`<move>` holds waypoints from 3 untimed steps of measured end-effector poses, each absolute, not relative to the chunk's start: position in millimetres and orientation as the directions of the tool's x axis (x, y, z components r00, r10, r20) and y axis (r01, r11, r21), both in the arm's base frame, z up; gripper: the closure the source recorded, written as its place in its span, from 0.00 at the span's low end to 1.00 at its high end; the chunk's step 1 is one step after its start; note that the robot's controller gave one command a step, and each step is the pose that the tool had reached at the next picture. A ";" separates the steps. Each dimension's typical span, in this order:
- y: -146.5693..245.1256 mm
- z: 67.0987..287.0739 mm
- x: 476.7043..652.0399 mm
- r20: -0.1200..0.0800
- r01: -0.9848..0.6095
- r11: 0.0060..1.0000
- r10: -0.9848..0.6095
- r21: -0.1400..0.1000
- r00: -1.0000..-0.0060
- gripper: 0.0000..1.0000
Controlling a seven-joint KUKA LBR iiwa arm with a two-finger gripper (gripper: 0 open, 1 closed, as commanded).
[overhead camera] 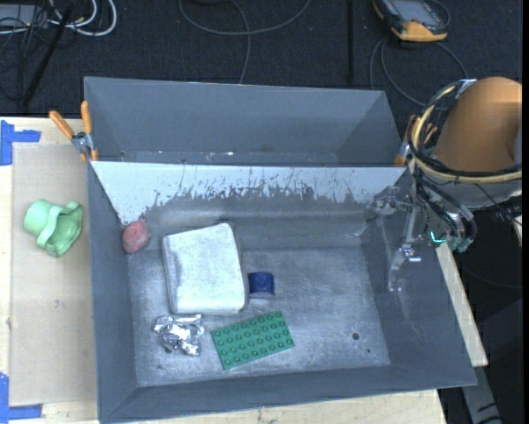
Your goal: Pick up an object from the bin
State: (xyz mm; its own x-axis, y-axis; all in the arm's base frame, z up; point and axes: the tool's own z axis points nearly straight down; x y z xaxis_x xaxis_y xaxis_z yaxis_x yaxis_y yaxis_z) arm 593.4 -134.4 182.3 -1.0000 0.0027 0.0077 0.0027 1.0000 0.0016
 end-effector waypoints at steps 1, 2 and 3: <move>-35.2 69.7 569.4 -0.004 -0.037 0.999 -0.037 0.000 -0.999 0.00; 17.0 149.4 532.4 -0.002 0.248 0.969 0.248 0.002 -0.969 0.00; 21.0 72.6 488.4 -0.020 -0.055 0.998 -0.055 0.000 -0.998 0.00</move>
Offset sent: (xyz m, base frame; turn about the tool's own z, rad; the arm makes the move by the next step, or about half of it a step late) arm -0.0252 0.0967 -0.1123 -0.0381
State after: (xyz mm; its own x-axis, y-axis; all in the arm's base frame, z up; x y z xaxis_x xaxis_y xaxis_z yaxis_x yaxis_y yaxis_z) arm 488.4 21.0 72.6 -0.9983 -0.0554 -0.0198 -0.0555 0.9985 0.0002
